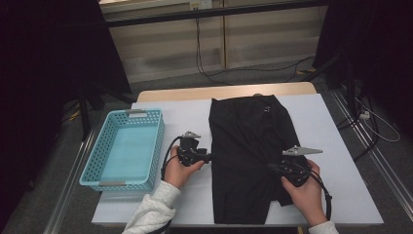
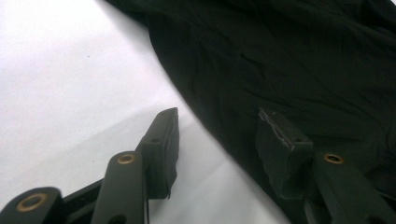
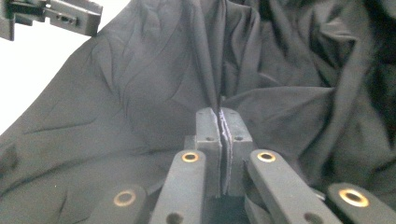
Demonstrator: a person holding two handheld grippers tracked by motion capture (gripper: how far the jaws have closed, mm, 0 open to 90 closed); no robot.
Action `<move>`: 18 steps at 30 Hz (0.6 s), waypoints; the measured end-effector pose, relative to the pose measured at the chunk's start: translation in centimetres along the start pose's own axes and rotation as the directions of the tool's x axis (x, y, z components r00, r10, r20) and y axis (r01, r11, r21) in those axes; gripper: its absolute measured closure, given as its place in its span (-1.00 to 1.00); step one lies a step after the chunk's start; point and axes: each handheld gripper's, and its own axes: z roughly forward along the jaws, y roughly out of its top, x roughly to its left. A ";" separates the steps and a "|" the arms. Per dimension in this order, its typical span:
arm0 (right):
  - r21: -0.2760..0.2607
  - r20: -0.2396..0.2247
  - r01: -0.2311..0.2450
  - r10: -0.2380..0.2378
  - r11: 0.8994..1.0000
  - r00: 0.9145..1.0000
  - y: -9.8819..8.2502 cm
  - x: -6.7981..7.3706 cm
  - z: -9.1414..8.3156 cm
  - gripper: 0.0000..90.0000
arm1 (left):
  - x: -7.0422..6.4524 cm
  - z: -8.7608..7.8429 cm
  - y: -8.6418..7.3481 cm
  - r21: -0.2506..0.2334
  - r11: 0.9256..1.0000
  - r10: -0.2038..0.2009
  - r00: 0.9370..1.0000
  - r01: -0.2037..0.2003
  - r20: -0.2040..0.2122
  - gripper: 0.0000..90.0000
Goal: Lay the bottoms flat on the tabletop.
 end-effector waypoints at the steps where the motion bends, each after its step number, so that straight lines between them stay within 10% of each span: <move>1: 0.000 0.001 -0.006 0.006 1.000 1.000 0.0 -0.1 -0.1 0.94 | -0.1 0.1 0.0 -0.005 1.000 -0.002 1.000 0.002 0.003 0.09; 18: -0.003 -0.016 -0.002 0.002 1.000 1.000 -0.2 0.1 0.0 0.94 | -1.1 0.9 0.0 0.033 0.999 -0.038 0.999 0.037 0.039 0.98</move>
